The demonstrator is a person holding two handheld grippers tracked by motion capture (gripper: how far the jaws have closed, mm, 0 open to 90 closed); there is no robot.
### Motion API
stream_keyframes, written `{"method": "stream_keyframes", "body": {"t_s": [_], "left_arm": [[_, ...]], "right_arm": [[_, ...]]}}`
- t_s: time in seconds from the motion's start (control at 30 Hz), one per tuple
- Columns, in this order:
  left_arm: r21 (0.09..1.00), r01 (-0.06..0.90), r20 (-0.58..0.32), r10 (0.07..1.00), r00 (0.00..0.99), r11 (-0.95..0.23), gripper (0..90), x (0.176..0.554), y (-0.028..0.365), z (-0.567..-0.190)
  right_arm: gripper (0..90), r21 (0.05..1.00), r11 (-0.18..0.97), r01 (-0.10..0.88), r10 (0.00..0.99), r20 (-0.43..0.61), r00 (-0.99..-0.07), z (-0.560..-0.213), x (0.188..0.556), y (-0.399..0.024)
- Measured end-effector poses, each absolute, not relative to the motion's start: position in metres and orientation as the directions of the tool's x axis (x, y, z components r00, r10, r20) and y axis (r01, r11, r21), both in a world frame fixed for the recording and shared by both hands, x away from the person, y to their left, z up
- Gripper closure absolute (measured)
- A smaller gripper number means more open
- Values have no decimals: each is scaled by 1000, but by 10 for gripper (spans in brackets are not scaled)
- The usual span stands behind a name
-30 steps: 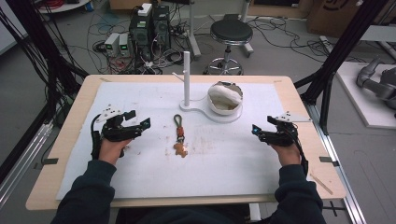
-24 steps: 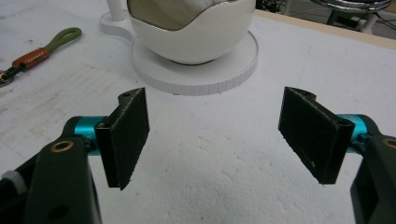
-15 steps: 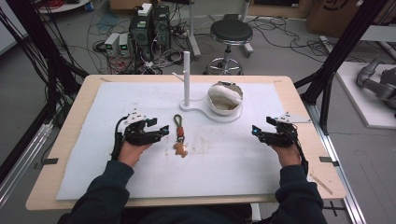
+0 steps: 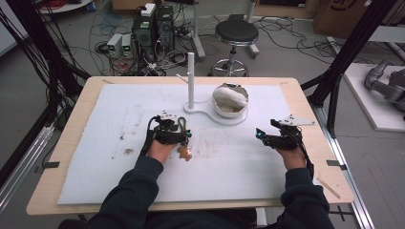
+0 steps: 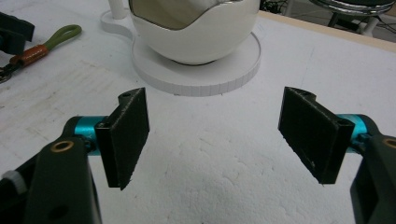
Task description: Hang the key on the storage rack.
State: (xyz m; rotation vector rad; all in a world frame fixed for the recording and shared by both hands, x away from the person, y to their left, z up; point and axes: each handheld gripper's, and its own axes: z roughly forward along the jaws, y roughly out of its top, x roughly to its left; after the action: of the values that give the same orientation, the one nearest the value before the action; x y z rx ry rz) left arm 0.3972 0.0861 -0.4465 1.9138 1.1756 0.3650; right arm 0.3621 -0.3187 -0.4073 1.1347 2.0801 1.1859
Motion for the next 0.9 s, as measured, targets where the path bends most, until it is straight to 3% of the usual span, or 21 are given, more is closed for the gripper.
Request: {"method": "stream_keyframes", "body": {"t_s": [0.17,0.23,0.33,0.7,0.73,0.77,0.9], "left_arm": [[760,584,-77,852,518,-286,363,396,76,-450],[756,563,-16,850,526,-334,432,395,74,-449],[754,569,-24,852,523,-328,558,396,77,-448],[785,576,-161,823,545,-227,612,395,88,-443],[794,567,-168,817,551,-219,627,395,89,-441],[808,551,-172,809,562,-210,704,393,91,-439],[819,538,-183,800,572,-197,715,392,94,-436]], "right_arm": [[252,863,278,422,844,-10,-536,-408,362,-319],[252,861,282,424,843,-12,-538,-408,362,-319],[253,857,287,429,843,-13,-538,-409,362,-318],[255,859,282,428,847,-13,-531,-408,361,-320],[255,859,278,430,848,-10,-529,-408,361,-320],[255,859,278,429,849,-10,-528,-408,361,-321],[255,859,278,430,850,-11,-527,-408,360,-321]]}}
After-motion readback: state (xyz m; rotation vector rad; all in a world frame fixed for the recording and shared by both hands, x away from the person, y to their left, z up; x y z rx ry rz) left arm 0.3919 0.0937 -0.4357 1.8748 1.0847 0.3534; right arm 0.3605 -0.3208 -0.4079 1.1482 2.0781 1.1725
